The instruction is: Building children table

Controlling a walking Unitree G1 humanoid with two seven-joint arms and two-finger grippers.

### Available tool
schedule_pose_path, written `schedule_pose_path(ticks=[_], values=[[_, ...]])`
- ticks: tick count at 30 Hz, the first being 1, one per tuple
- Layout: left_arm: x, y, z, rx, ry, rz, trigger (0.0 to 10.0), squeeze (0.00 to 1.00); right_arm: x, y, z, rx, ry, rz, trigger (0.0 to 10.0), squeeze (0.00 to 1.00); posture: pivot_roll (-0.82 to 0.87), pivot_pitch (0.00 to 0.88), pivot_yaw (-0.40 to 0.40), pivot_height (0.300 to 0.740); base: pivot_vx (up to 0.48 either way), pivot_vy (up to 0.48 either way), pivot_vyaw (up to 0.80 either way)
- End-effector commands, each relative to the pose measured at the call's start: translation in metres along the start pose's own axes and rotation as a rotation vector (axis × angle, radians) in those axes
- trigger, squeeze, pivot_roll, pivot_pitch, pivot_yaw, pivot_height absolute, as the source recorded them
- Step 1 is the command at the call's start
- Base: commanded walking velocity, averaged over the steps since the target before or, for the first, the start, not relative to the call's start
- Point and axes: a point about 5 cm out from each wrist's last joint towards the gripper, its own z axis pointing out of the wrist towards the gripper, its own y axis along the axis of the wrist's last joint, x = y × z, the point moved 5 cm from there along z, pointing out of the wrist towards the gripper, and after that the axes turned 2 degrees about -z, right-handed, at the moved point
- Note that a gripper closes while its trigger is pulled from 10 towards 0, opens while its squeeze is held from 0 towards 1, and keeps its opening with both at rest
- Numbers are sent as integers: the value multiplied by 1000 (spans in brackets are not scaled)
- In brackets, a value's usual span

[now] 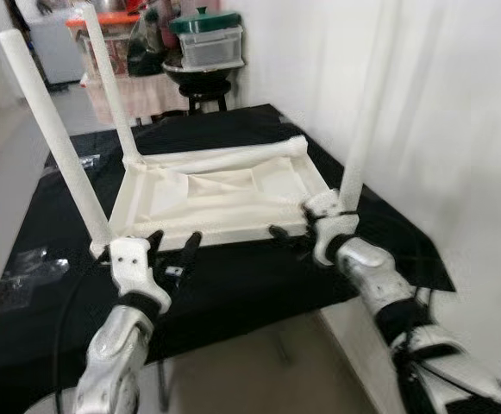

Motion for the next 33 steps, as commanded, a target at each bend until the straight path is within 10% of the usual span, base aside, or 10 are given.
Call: schedule_pose_path(ticks=[1,10,14,19,33], values=[[-1,-1,0,3,-3,-5,10000,0,-5,1,-4,-14,-1,-23,10000,0,-63,0,-14,740,356,0,800],[-2,-3,-2,19,-10,15,10000,0,11,-2,-6,6,130,-89,10000,0,-60,0,-3,740,224,0,178],[-19,-12,-8,80,-97,84,10000,0,31,-16,-30,101,483,-328,10000,0,-68,0,13,740,0,0,0],[-36,-32,-26,203,-171,160,10000,0,0,-21,-47,339,594,-496,10000,0,-64,0,4,740,0,0,0],[-48,-39,-45,245,-234,139,10000,0,-40,-39,-70,789,618,-535,10000,0,-43,0,-23,740,0,0,0]])
